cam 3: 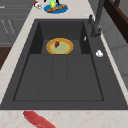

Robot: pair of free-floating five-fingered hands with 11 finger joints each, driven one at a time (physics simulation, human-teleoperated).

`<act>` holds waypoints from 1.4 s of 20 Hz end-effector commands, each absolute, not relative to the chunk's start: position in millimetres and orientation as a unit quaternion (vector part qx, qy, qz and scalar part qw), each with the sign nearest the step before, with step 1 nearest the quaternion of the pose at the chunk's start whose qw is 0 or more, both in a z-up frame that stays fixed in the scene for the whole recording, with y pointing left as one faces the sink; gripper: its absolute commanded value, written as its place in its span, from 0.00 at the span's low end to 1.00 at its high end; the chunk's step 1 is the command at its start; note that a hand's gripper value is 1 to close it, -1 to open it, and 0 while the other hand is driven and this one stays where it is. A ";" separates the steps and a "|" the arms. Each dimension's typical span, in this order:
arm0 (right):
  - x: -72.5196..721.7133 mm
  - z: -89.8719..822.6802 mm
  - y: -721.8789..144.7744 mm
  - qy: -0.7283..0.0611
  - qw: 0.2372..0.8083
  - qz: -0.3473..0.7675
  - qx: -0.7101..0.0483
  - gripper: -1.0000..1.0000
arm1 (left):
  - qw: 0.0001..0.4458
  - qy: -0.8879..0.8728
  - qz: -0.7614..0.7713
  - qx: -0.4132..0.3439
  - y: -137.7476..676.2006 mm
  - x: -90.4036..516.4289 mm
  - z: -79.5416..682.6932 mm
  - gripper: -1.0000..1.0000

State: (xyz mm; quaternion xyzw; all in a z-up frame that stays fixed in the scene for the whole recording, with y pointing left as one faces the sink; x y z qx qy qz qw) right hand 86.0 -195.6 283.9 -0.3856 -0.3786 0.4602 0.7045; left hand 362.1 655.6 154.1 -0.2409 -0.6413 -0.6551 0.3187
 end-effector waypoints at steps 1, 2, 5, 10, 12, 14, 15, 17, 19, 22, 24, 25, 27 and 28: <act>86.0 283.9 -195.6 -0.379 0.704 0.460 -0.386 0.50 | 0.320 -0.645 -0.652 -0.240 655.6 354.4 144.2 0.00; 86.0 283.9 -195.6 -0.379 0.704 0.460 -0.386 0.50 | 0.321 -0.645 -0.651 -0.240 654.7 355.3 139.8 0.00; 86.0 283.9 -195.6 -0.379 0.704 0.460 -0.386 0.50 | 0.335 -0.641 -0.651 -0.230 639.7 360.9 135.3 0.00; 86.0 283.9 -195.6 -0.379 0.704 0.460 -0.386 0.50 | 0.343 -0.625 -0.663 -0.229 640.2 359.5 131.3 0.00; 86.0 283.9 -195.6 -0.379 0.704 0.460 -0.386 0.50 | 0.349 -0.624 -0.659 -0.235 642.5 361.4 131.2 1.00; 86.0 283.9 -195.6 -0.379 0.704 0.460 -0.386 0.50 | 0.320 -0.628 -0.675 -0.221 644.1 357.8 136.4 1.00; 86.0 283.9 -195.6 -0.379 0.704 0.460 -0.386 0.50 | 0.304 -0.637 -0.680 -0.200 644.1 358.5 138.6 1.00; 86.0 283.9 -195.6 -0.379 0.704 0.460 -0.386 0.50 | 0.300 -0.637 -0.685 -0.187 644.3 360.3 141.4 1.00; 86.0 283.9 -195.6 -0.379 0.704 0.460 -0.386 0.50 | 0.296 -0.639 -0.686 -0.182 645.6 361.1 141.3 1.00; 86.0 283.9 -195.6 -0.379 0.704 0.460 -0.386 0.50 | 0.274 -0.656 -0.680 -0.179 648.4 362.5 145.3 1.00; 86.0 283.9 -195.6 -0.379 0.704 0.460 -0.386 0.50 | 0.262 -0.652 -0.689 -0.177 650.8 363.2 149.7 1.00; 86.0 283.9 -195.6 -0.379 0.704 0.460 -0.386 0.50 | 0.263 -0.647 -0.693 -0.181 652.0 365.2 157.1 1.00; 86.0 283.9 -195.6 -0.379 0.704 0.460 -0.386 0.50 | 0.262 -0.644 -0.695 -0.184 660.8 370.2 171.9 1.00; 86.0 283.9 -195.6 -0.379 0.704 0.460 -0.386 0.50 | 0.261 -0.645 -0.695 -0.181 662.7 371.3 177.8 1.00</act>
